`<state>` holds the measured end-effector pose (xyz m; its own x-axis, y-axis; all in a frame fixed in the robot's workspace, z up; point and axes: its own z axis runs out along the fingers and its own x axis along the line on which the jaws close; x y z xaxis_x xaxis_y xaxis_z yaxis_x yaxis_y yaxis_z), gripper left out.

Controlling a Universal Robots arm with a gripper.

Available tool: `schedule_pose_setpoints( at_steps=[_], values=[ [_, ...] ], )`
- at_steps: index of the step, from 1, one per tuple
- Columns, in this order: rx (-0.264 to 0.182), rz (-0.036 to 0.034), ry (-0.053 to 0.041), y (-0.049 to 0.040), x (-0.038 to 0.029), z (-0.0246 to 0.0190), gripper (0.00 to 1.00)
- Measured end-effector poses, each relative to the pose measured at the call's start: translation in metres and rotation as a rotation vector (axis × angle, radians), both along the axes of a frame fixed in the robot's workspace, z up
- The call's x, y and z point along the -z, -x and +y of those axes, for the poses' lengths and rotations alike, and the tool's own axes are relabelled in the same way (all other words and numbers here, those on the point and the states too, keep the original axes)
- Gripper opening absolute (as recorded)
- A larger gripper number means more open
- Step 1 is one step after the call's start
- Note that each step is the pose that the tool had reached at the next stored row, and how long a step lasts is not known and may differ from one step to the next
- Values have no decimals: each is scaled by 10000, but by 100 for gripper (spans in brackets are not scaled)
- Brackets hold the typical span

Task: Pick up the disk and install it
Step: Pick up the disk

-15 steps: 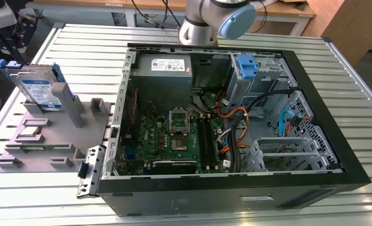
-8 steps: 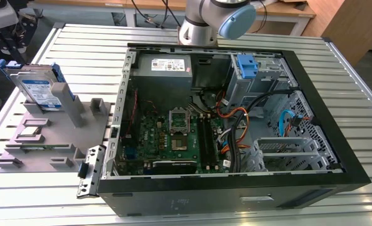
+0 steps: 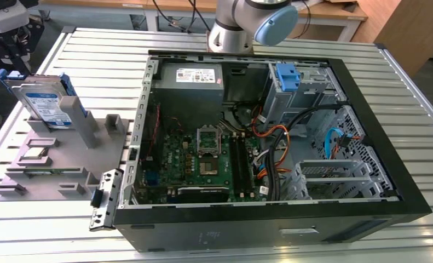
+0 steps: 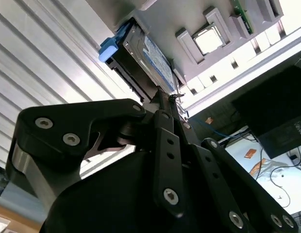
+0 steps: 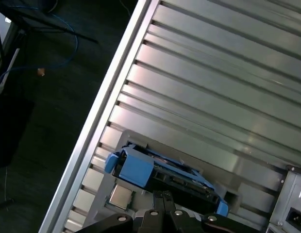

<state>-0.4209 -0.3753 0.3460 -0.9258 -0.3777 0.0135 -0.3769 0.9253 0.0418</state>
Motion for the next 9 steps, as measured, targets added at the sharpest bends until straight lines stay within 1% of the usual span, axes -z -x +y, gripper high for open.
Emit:
schedule_pose_setpoints(
  at_steps=[9],
  values=[
    [-1595,0,0,0,6,0,11]
  ],
)
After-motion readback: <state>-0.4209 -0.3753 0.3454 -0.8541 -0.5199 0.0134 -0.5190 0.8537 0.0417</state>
